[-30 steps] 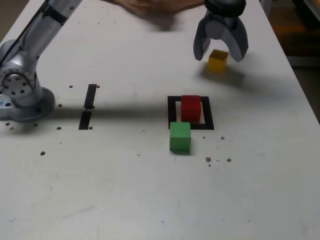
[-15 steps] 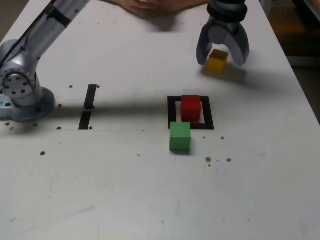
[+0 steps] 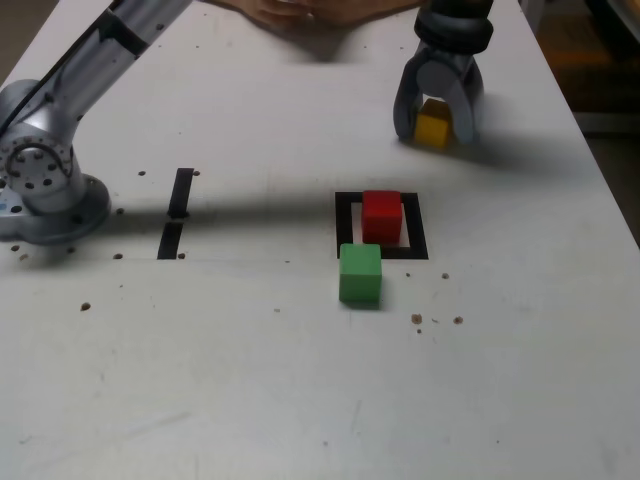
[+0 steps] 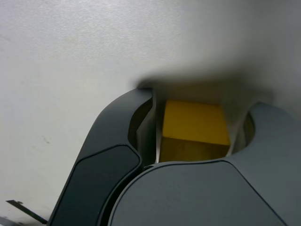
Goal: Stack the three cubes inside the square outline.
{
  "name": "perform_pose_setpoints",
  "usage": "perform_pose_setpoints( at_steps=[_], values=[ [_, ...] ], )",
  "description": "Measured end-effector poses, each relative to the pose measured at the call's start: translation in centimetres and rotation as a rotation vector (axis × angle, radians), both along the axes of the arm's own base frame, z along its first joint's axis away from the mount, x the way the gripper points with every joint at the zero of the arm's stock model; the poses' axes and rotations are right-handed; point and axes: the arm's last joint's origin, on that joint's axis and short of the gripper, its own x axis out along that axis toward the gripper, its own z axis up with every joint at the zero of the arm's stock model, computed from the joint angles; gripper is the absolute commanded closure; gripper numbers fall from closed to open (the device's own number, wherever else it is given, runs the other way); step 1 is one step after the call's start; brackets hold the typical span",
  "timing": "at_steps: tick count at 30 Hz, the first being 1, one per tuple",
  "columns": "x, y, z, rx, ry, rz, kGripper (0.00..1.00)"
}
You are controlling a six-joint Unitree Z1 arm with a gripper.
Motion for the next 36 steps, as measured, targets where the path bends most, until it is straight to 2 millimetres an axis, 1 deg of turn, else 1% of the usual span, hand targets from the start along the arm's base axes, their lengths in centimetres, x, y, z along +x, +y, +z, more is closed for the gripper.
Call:
perform_pose_setpoints(
  at_steps=[2,10,15,17,19,22,24,30,32,36],
  values=[
    [0.1,0.0,0.0,-0.015,-0.011,-0.008,0.78],
    [0.1,-0.2,0.0,-0.058,-0.020,-0.028,0.88],
    [-0.4,-0.3,0.3,-0.049,0.001,-0.030,0.90],
    [-0.9,-0.5,0.9,-0.034,0.009,-0.029,0.90],
    [-1.4,-1.0,2.4,-0.007,-0.004,-0.024,0.90],
    [-2.4,-2.6,4.9,0.036,-0.024,-0.018,0.90],
    [-3.3,-4.2,6.4,0.061,-0.034,-0.006,0.90],
    [-6.4,-9.6,9.5,0.102,-0.046,0.038,0.90],
    [-7.8,-11.6,10.4,0.114,-0.056,0.061,0.90],
    [-10.3,-15.0,12.0,0.128,-0.108,0.113,0.90]
  ],
)
